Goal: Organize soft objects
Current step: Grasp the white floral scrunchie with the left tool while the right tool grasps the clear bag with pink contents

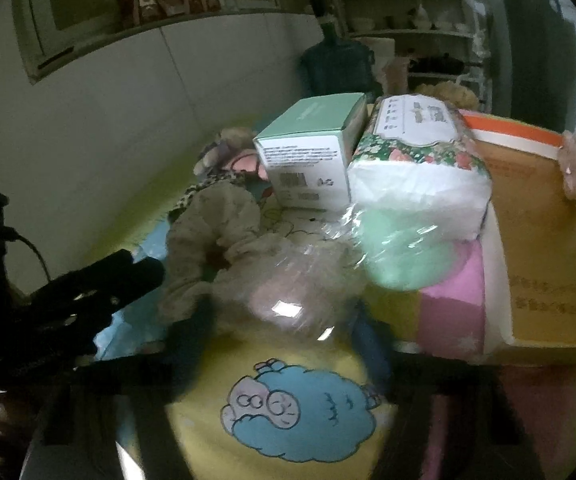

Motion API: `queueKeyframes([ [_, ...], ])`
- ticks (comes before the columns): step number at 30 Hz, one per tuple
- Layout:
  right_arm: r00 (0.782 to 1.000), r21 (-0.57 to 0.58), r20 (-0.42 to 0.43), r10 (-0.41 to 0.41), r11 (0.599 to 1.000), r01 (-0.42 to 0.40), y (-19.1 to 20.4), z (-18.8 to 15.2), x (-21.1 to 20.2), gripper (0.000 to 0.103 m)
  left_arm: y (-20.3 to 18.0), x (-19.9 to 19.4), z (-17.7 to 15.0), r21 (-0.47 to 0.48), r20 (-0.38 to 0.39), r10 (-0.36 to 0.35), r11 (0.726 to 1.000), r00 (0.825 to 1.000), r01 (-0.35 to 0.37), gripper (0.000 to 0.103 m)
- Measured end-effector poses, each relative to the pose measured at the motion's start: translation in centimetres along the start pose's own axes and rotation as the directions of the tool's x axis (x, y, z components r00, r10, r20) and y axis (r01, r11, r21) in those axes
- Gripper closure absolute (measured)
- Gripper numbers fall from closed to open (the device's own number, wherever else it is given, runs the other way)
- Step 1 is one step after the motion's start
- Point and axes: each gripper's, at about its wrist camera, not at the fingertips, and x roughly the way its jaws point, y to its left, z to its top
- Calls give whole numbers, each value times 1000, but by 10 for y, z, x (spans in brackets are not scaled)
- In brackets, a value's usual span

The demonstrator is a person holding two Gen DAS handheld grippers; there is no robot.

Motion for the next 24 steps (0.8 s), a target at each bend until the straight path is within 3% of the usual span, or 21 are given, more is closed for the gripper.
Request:
queueKeyframes([
  [17, 999, -6, 49, 13, 1000, -13, -2, -6, -31, 43, -9, 24, -2, 2, -77, -4, 1000, 997, 4, 35],
  [19, 999, -6, 49, 14, 1000, -13, -2, -7, -31, 43, -9, 26, -2, 5, -75, -8, 1000, 997, 9, 47],
  [21, 999, -5, 49, 16, 1000, -15, -2, -6, -31, 43, -9, 28, -3, 8, -75, -5, 1000, 997, 6, 70],
  [24, 998, -7, 52, 22, 1000, -22, -2, -8, -35, 43, -12, 29, -6, 27, -74, -13, 1000, 997, 15, 87],
])
